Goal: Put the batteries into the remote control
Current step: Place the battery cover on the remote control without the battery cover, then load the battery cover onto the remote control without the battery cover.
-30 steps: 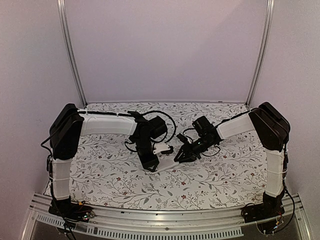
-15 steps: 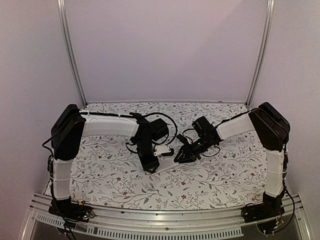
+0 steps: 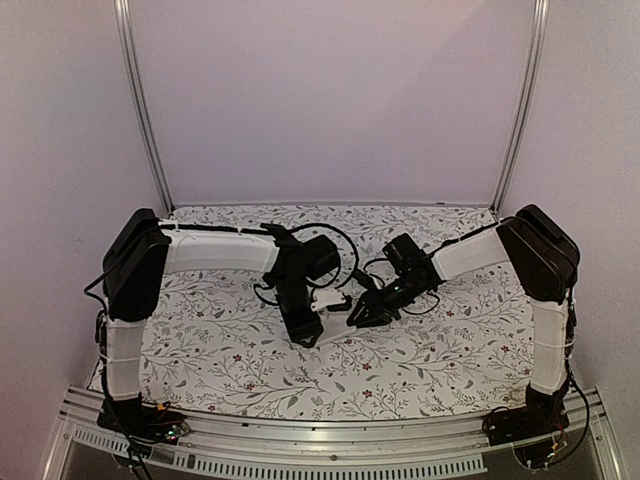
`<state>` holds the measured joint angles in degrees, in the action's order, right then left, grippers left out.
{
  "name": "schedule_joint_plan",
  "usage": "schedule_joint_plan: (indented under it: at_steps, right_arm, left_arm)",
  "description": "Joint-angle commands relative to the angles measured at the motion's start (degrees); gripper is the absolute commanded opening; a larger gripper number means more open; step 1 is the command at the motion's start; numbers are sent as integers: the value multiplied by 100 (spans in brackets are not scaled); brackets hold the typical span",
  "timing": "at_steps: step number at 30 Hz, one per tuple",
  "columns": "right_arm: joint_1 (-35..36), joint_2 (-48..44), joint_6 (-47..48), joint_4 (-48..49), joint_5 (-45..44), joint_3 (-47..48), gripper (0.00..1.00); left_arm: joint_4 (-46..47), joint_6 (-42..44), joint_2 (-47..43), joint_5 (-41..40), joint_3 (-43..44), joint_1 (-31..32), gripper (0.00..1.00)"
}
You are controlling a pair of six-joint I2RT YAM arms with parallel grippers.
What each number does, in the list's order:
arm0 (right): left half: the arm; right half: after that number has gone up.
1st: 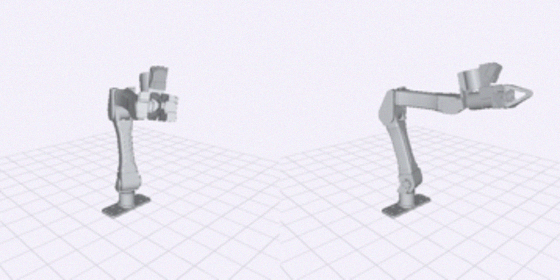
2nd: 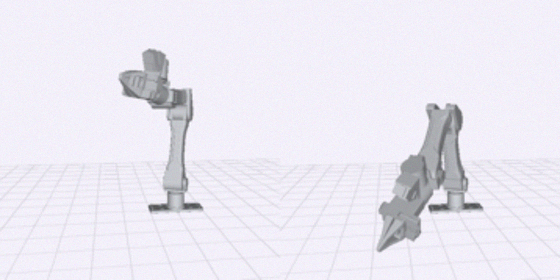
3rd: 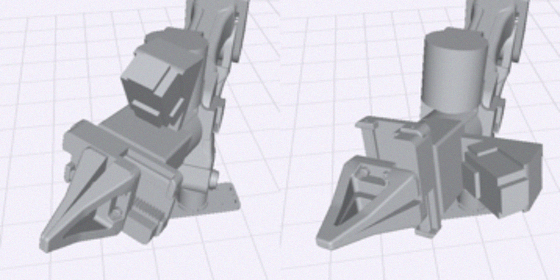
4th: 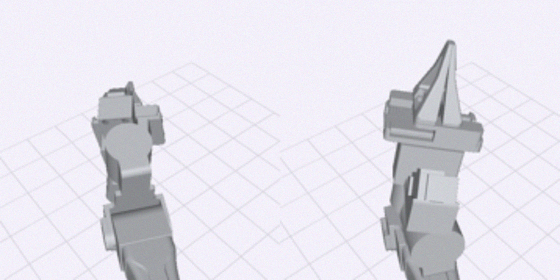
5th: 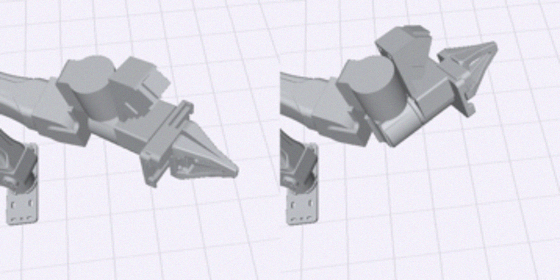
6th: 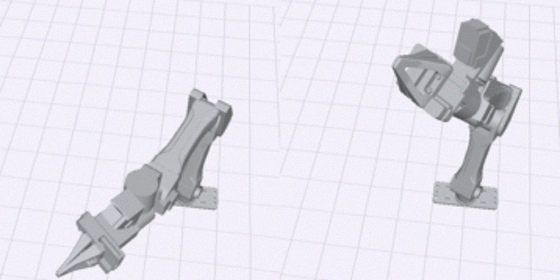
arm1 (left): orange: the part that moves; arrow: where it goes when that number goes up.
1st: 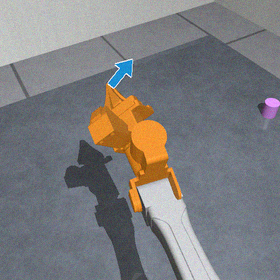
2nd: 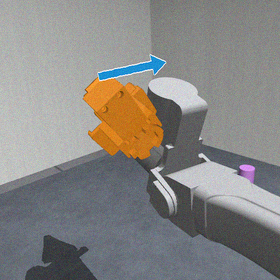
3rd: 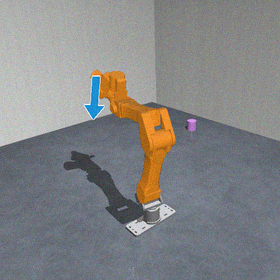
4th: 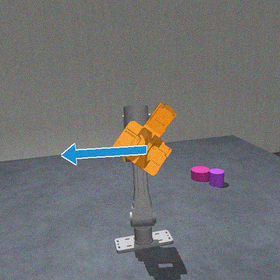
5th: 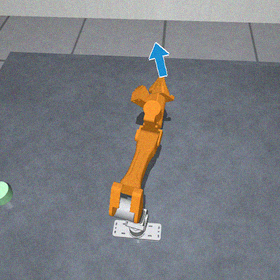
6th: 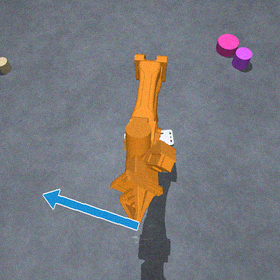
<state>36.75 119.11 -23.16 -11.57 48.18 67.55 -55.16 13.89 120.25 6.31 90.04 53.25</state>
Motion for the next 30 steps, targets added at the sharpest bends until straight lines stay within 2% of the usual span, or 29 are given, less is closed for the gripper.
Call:
schedule_joint_plan:
  at_steps: [1,3,7,8,12,14,17,19,22,30]
  right_arm:
    - [70,-58,-3,-102,-46,-80,23]
    - [75,-85,-1,-123,-59,-111,23]
    - [74,-137,6,-136,-55,-200,23]
    - [70,-166,11,-147,-55,-235,23]
    - [73,-274,13,-139,-22,-356,23]
    - [80,-346,21,-131,48,-418,23]
    - [97,-417,15,-134,103,-503,23]
    - [114,-494,5,-131,139,-578,23]
    - [146,-604,-28,-132,183,-698,23]
    - [244,-1105,-77,-301,258,-1067,27]
  left_arm:
    - [102,-28,-172,-118,41,14,68]
    - [245,-98,-407,-154,-17,-51,75]
    - [755,-345,-1026,-265,-324,-255,98]
    - [944,-437,-1207,-316,-466,-307,99]
    - [2140,-1036,-2087,-797,-1259,-559,100]
    - [2868,-1528,-2618,-1276,-1822,-670,100]
    - [3689,-2642,-3217,-1324,-2736,-999,100]
    - [3899,-2864,-3343,-462,-3015,-1252,100]
    - [4098,-3203,-3322,222,-3323,-1429,99]
    - [4788,-3711,-3033,1025,-3910,-1591,99]
